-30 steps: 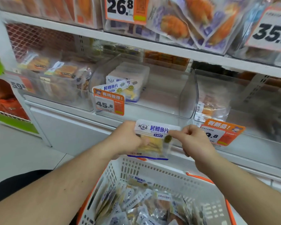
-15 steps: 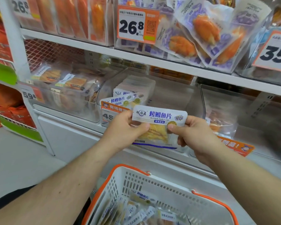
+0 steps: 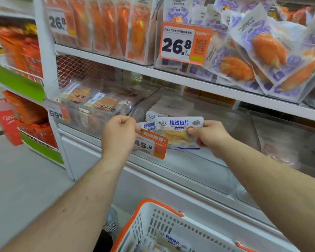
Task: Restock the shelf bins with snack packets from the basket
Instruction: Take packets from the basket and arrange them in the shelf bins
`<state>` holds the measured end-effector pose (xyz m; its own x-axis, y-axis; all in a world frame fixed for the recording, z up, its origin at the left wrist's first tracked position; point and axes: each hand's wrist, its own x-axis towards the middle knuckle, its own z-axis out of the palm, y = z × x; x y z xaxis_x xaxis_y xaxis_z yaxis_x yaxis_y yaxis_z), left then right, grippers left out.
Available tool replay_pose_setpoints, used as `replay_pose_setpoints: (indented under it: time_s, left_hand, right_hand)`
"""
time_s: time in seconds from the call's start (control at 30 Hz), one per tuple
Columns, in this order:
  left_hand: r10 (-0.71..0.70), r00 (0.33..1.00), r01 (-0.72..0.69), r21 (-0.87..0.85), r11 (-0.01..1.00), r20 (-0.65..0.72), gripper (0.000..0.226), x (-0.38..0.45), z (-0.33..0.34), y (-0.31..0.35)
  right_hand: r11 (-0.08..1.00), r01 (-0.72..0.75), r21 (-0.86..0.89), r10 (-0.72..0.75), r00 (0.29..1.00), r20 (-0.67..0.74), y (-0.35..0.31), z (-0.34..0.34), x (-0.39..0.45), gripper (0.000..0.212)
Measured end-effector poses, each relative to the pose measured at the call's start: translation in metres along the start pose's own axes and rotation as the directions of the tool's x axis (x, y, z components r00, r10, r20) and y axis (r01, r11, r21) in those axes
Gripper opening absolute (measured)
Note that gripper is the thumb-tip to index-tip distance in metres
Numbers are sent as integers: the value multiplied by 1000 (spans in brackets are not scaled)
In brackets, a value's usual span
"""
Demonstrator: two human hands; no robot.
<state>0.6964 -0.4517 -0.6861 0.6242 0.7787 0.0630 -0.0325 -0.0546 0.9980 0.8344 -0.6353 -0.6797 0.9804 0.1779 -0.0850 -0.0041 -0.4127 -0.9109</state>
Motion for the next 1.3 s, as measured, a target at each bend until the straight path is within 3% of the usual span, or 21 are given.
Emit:
replay_pose_setpoints:
  time_s: [0.2,0.3,0.5,1.0,1.17,1.3]
  left_hand:
    - [-28,999,28,-22,999,-19,20,3,2,-2]
    - [-29,1000,29,-24,999,-12,18,5,4,-5]
    - [-18,1000,19,-16,1000,20,15,6,8,-7]
    - [-16,998,14,37,999,64,19,1,11,-10]
    - [55,992,-65,87,994,118,17,-8,11,-7]
    - [131,939,-185,147,972,318,11,-32,20,-10]
  right_hand:
    - [991,-130,-25,132,981,139,8,36,15,18]
    - [985,-130,-110,147,976,162,6,47,21,14]
    - [984,-138,-113,163,952,258,2,66,31,28]
    - [980,-133,-147,170,946,276,3,63,31,30]
    - [976,-60,-211,94,983,159,-5,50,17,22]
    - [963,143,-229,-170,980,-100,-11,32,-18,6]
